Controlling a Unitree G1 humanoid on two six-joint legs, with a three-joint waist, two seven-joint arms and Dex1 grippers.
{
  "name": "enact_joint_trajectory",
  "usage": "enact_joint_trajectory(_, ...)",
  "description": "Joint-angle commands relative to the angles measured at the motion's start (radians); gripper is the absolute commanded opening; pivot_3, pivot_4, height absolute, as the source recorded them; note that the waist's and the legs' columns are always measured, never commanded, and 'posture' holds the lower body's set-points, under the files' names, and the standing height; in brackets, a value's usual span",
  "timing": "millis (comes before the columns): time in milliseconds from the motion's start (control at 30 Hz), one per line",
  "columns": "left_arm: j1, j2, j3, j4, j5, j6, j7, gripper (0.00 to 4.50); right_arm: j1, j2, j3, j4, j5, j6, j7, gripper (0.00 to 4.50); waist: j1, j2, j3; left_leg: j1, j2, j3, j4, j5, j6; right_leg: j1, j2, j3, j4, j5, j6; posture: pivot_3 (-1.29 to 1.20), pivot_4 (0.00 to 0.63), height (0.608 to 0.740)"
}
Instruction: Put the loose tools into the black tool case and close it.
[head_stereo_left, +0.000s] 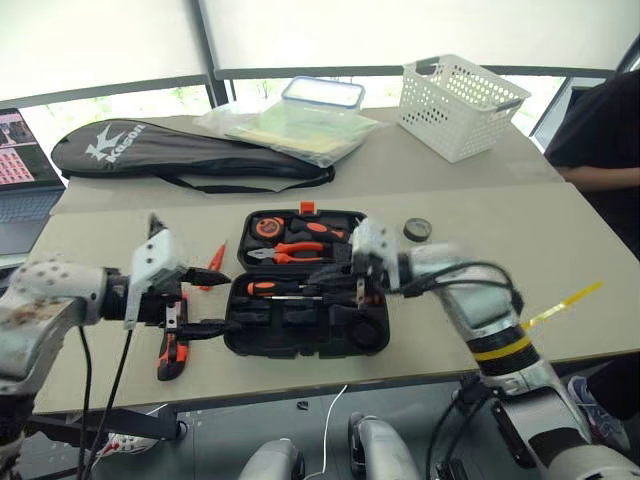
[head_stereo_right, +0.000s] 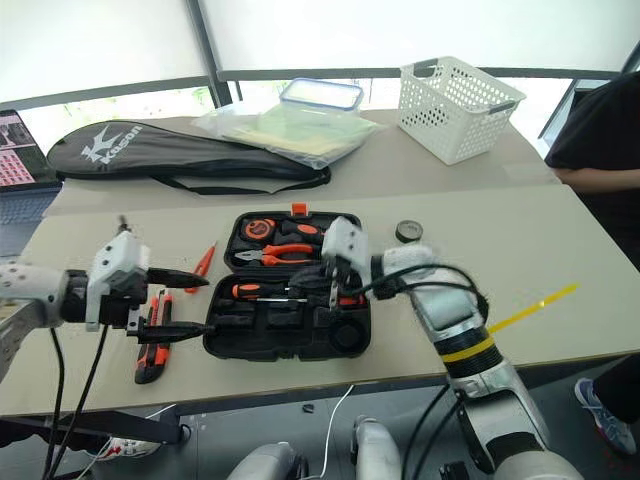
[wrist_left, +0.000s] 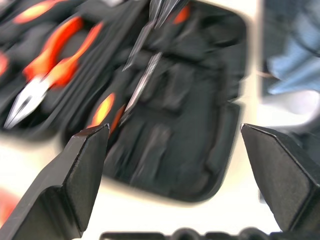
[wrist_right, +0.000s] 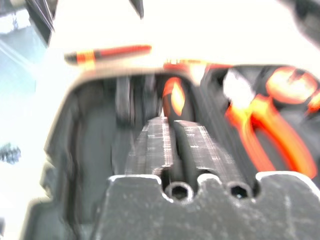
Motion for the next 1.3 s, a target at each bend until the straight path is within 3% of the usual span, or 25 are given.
enact_joint_trajectory(33, 0.244, -0.069, 0.285, -0.092, 0.043, 0.06, 0.084, 4.5, 0.011, -0.072, -0.103, -0.153, 0.182, 0.125, 0.051, 2.02, 0.0, 0.0, 0.0, 0.0, 0.0, -0.001, -0.001, 0.0, 0.0, 0.001, 0.001, -0.002, -0.001, 0.0, 0.0, 0.0, 0.15, 0.74)
enact_joint_trajectory(167, 0.466, -0.157, 0.483, -0.116, 0.085, 0.079, 0.139, 4.5, 0.053, -0.153, -0.13, -0.201, 0.236, 0.14, 0.084, 3.43, 0.005, -0.001, 0.0, 0.001, 0.001, -0.001, -0.005, 0.0, 0.0, 0.0, 0.001, -0.002, -0.002, -0.001, -0.001, 0.0, 0.15, 0.74)
enact_joint_trajectory(267, 0.505, -0.194, 0.551, -0.106, 0.08, 0.11, 0.195, 4.5, 0.07, -0.181, -0.139, -0.196, 0.24, 0.128, 0.077, 4.39, 0.015, -0.001, 0.0, 0.001, 0.001, 0.0, -0.003, 0.0, -0.001, 0.002, -0.002, -0.002, -0.003, -0.001, -0.001, 0.0, 0.15, 0.74)
enact_joint_trajectory(433, 0.387, -0.128, 0.473, -0.092, 0.045, 0.187, 0.261, 4.5, 0.061, -0.18, -0.14, -0.193, 0.247, 0.124, 0.05, 4.45, 0.036, -0.002, 0.0, 0.006, 0.0, 0.0, -0.002, -0.001, -0.002, 0.009, -0.002, -0.001, -0.002, -0.002, 0.001, 0.0, 0.15, 0.74)
enact_joint_trajectory(567, 0.144, -0.019, 0.265, -0.039, 0.007, 0.349, 0.336, 4.5, 0.064, -0.177, -0.143, -0.202, 0.229, 0.099, 0.011, 4.45, 0.036, -0.003, -0.001, 0.011, 0.0, -0.003, -0.001, 0.0, -0.002, 0.016, -0.001, -0.002, -0.001, -0.002, 0.001, 0.0, 0.15, 0.74)
enact_joint_trajectory(700, -0.184, 0.013, -0.01, 0.077, 0.04, 0.446, 0.413, 4.5, 0.088, -0.17, -0.146, -0.227, 0.216, 0.084, -0.045, 4.45, 0.031, -0.004, -0.001, 0.014, -0.001, -0.003, -0.003, 0.0, -0.002, 0.015, -0.001, -0.001, -0.001, -0.001, 0.0, 0.0, 0.15, 0.74)
enact_joint_trajectory(833, -0.517, -0.048, -0.316, 0.302, 0.174, 0.401, 0.45, 4.5, 0.129, -0.167, -0.145, -0.272, 0.215, 0.079, -0.087, 4.45, 0.023, -0.005, -0.002, 0.012, -0.001, -0.002, -0.003, 0.001, -0.001, 0.011, -0.001, -0.002, 0.002, -0.001, 0.0, 0.0, 0.15, 0.74)
enact_joint_trajectory(1000, -0.764, -0.122, -0.569, 0.57, 0.292, 0.394, 0.412, 4.5, 0.164, -0.158, -0.158, -0.318, 0.223, 0.086, -0.151, 4.45, 0.005, -0.005, -0.002, 0.004, -0.004, -0.001, -0.002, 0.001, -0.001, 0.004, -0.001, -0.004, 0.0, -0.001, -0.001, 0.0, 0.15, 0.74)
enact_joint_trajectory(1233, -0.892, -0.229, -0.675, 0.828, 0.384, 0.344, 0.392, 4.5, 0.206, -0.16, -0.176, -0.368, 0.234, 0.094, -0.22, 4.45, 0.005, -0.006, -0.002, 0.004, -0.003, -0.002, 0.0, 0.001, -0.002, 0.003, -0.002, -0.002, 0.0, 0.0, -0.001, 0.0, 0.15, 0.74)
enact_joint_trajectory(1300, -0.893, -0.252, -0.694, 0.87, 0.404, 0.32, 0.378, 4.09, 0.222, -0.168, -0.187, -0.379, 0.233, 0.093, -0.236, 4.5, 0.009, -0.006, -0.002, 0.004, -0.003, -0.002, 0.001, 0.001, -0.002, 0.003, -0.002, -0.001, 0.0, 0.0, -0.001, 0.0, 0.15, 0.74)
